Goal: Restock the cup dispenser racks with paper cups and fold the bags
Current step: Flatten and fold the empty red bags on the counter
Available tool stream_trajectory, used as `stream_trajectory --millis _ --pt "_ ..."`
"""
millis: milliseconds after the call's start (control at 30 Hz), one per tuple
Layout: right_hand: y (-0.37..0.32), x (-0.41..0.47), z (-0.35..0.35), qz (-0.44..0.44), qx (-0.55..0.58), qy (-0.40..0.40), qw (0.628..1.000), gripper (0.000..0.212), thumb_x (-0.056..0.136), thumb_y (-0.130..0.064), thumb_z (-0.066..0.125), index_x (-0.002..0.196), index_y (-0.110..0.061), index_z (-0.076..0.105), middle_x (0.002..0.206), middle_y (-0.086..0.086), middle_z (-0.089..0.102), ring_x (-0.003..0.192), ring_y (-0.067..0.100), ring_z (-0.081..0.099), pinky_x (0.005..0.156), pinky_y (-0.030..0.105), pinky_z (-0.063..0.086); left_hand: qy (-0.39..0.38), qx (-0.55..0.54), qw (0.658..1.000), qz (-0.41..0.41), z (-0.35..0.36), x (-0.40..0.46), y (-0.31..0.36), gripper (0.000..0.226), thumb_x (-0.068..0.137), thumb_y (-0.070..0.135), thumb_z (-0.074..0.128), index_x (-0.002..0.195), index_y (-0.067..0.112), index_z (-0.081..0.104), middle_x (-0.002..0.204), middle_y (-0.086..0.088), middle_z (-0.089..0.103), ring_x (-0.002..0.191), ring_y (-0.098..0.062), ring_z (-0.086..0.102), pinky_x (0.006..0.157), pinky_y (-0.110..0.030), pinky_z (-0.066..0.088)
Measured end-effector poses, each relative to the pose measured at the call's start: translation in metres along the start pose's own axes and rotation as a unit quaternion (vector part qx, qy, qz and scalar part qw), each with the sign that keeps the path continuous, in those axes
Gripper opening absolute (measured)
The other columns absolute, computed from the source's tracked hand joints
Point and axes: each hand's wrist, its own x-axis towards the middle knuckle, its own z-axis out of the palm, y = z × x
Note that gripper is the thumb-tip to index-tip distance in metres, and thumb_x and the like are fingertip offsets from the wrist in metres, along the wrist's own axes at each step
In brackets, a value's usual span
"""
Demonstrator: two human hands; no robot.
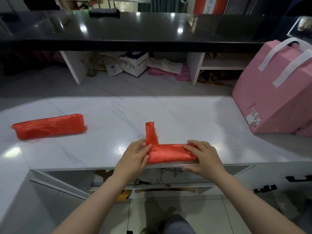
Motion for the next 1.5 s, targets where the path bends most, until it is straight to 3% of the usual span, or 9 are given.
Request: stream_trajectory --millis 100,267,500,633,800,967,1100,1333,1500 --pt "0.001 0.0 -0.008 0.014 0.089 0.007 0.996 0.06 0.065 -0.06 0.066 0.119 -0.032 0.063 0.122 -0.013 0.055 0.115 0.015 0.045 0.099 0.032 0.034 -0.08 0.056 0.994 0.046 -0.006 -0.001 -0.006 0.084 0.082 0.076 0.018 0.147 0.024 0.032 0.151 0.006 0.032 0.139 -0.015 0.026 0.119 -0.036 0.008" --pt "-0.003 0.004 -0.018 0.108 0.243 0.049 0.963 0.015 0.072 -0.037 0.073 0.082 -0.043 0.064 0.086 -0.018 0.063 0.091 0.002 0.052 0.075 0.013 0.037 -0.023 0.002 0.999 0.037 -0.002 0.001 -0.002 0.054 0.084 0.048 0.063 0.131 0.026 0.052 0.134 0.007 0.053 0.124 -0.013 0.044 0.114 -0.04 0.026" --pt "-0.023 0.034 -0.005 0.318 0.227 0.155 0.907 0.028 0.075 -0.056 0.066 0.072 -0.029 0.058 0.062 -0.011 0.059 0.062 0.005 0.055 0.051 0.024 0.035 0.082 -0.117 0.977 -0.16 0.003 0.015 0.017 0.034 0.093 0.048 0.04 0.071 0.027 0.055 0.07 0.013 0.055 0.072 -0.01 0.053 0.058 -0.02 0.035" --pt "-0.032 0.048 0.002 0.349 0.122 0.137 0.919 0.034 0.078 -0.064 0.055 0.082 -0.031 0.054 0.071 -0.009 0.057 0.074 0.019 0.055 0.065 0.03 0.04 0.094 -0.146 0.956 -0.235 0.002 0.026 0.024 0.032 0.09 0.04 0.057 0.115 0.024 0.044 0.083 0.002 0.062 0.078 -0.016 0.06 0.067 -0.032 0.052" --pt "-0.034 0.044 0.007 0.272 0.02 0.162 0.948 0.04 0.083 -0.048 0.062 0.113 -0.023 0.054 0.094 0.002 0.056 0.095 0.028 0.054 0.073 0.036 0.044 0.098 0.023 0.979 -0.178 -0.001 0.028 0.03 0.039 0.09 0.031 0.059 0.127 0.025 0.046 0.103 -0.008 0.057 0.095 -0.026 0.056 0.079 -0.035 0.049" --pt "-0.032 0.042 0.009 -0.067 -0.083 0.185 0.977 0.04 0.074 -0.006 0.074 0.113 -0.012 0.066 0.125 0.015 0.06 0.114 0.038 0.058 0.09 0.05 0.047 0.035 0.156 0.981 0.114 0.001 0.027 0.027 0.058 0.082 0.008 0.061 0.138 0.011 0.046 0.148 -0.021 0.035 0.137 -0.04 0.033 0.114 -0.046 0.019" --pt "-0.023 0.038 0.006 -0.08 -0.06 -0.076 0.992 0.065 0.092 -0.059 0.03 0.149 -0.027 0.026 0.156 -0.008 0.02 0.145 0.014 0.013 0.116 0.036 0.006 -0.09 0.08 0.992 0.028 0.007 0.022 0.009 0.062 0.095 0.021 0.033 0.152 0.025 0.009 0.16 -0.004 -0.002 0.147 -0.02 -0.002 0.114 -0.027 -0.011" --pt "-0.034 0.026 0.004 -0.088 -0.099 -0.121 0.984 0.09 0.081 -0.074 0.034 0.152 -0.027 0.004 0.159 -0.008 0.001 0.146 0.012 -0.002 0.115 0.037 -0.011 -0.073 0.113 0.989 0.056 -0.001 0.009 0.002 0.081 0.084 0.067 0.044 0.15 0.024 0.023 0.157 -0.009 0.02 0.143 -0.028 0.02 0.118 -0.04 0.014" --pt "-0.057 0.005 0.002 -0.152 -0.046 -0.007 0.987 0.069 0.063 -0.023 0.084 0.128 -0.019 0.06 0.127 0.004 0.062 0.109 0.03 0.061 0.097 0.053 0.045 0.003 0.134 0.981 0.14 -0.01 -0.015 -0.008 0.073 0.058 0.03 0.089 0.124 0.016 0.062 0.116 -0.013 0.064 0.102 -0.033 0.064 0.085 -0.045 0.054"
